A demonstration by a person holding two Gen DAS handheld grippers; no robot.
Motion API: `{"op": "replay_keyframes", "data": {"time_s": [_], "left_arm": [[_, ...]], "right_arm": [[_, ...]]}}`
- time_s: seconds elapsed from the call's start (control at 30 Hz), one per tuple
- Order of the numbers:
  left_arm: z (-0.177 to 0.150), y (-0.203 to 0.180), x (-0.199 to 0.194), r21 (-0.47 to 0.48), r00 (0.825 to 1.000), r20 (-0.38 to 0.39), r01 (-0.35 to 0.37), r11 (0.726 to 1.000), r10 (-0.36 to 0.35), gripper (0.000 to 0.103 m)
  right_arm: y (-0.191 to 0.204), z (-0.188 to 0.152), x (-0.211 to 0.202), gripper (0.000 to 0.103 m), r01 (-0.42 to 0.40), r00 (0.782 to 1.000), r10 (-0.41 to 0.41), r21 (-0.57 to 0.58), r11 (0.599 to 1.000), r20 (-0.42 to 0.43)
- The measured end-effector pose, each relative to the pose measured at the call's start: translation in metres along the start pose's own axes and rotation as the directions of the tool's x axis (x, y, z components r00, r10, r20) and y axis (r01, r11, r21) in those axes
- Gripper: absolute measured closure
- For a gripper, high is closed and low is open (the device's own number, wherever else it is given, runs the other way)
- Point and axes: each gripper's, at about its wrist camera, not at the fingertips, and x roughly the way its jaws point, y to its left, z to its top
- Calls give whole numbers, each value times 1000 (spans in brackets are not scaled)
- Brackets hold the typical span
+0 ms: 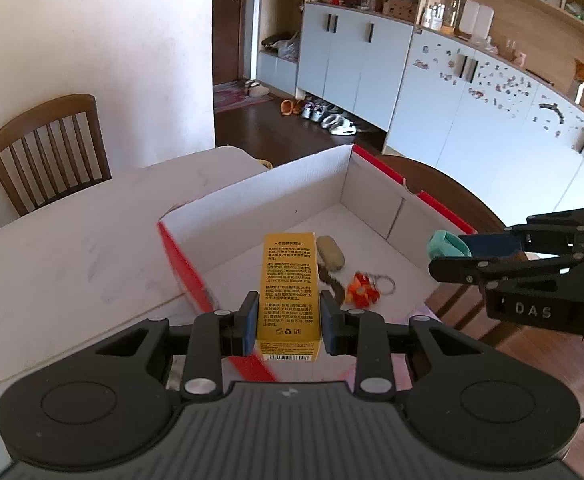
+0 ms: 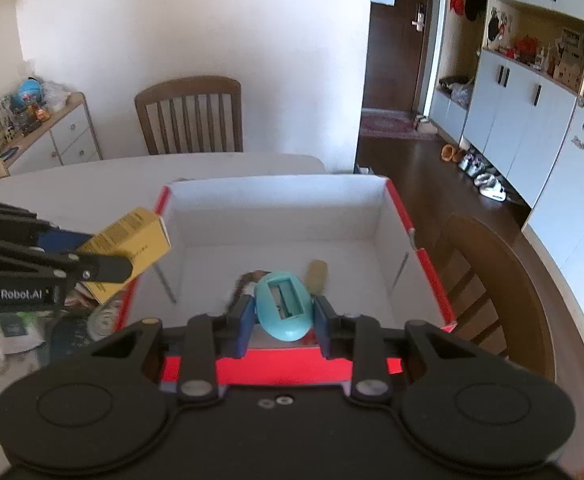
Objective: Organize objects
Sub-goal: 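Carry the yellow box and teal egg over the shoebox with both grippers, then open the left gripper to drop the yellow box while the right releases the egg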
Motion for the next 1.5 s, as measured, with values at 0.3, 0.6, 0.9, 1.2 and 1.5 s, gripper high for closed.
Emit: {"op": "replay_keyframes", "data": {"time_s": [0.3,0.6,0.9,1.2,1.5], "left_arm": [[31,-16,60,-24,997,-62,-47,999,45,73],[51,-20,115,-30,986,-141,-96,995,91,73],[52,-13,160,-51,969,-229,-104,993,90,73],[55,-8,179,-44,953,-289,-105,994,88,73],[55,-9,174,-45,953,-292,-94,995,77,64]], "right_arm": [[-34,5,53,73,-6,997,5,-10,1000,-75],[-46,7,103,73,-29,989,25,-26,999,-146],[-49,5,138,73,-44,975,30,-59,997,-220],[-48,1,146,73,-67,959,47,-64,996,-279],[-51,0,146,69,-67,951,46,-60,996,-307]]}}
